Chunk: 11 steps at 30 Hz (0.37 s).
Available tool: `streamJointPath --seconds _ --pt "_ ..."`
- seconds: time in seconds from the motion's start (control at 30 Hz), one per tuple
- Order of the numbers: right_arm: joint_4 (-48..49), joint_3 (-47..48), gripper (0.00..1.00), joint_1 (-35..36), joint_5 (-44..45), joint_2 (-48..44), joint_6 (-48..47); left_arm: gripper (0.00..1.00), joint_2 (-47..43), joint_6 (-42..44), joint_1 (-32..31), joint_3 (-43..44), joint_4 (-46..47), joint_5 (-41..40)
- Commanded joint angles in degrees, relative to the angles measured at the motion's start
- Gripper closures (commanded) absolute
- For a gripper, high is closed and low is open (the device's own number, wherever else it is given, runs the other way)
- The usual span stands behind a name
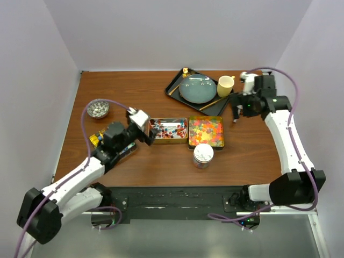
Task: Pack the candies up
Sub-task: Reset both arms
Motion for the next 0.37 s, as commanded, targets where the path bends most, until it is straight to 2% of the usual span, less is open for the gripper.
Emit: streamJointPath --seconds 0.0,0.07,0.2,0.33 --pt "0.1 -1.62 0.01 -1.0 17.63 -3.46 5.97 0.0 0.1 -1.7 6.75 9.44 -6.69 -7.34" --pt "-0.52 -3.47 0.01 -1.0 18.62 -5.31 5.27 0.0 1.33 -2.22 9.03 11.3 -8.27 -9.8" --pt "-1.49 -7.78 0.01 -1.0 19.33 -9.35 6.41 0.0 3.09 -7.49 14.83 14.81 -10.47 -8.67" --pt "-1.23 -10.86 0.01 -1.0 13.81 -13.49 4.74 0.0 4.14 -8.91 17.47 15.53 -11.18 -5.77"
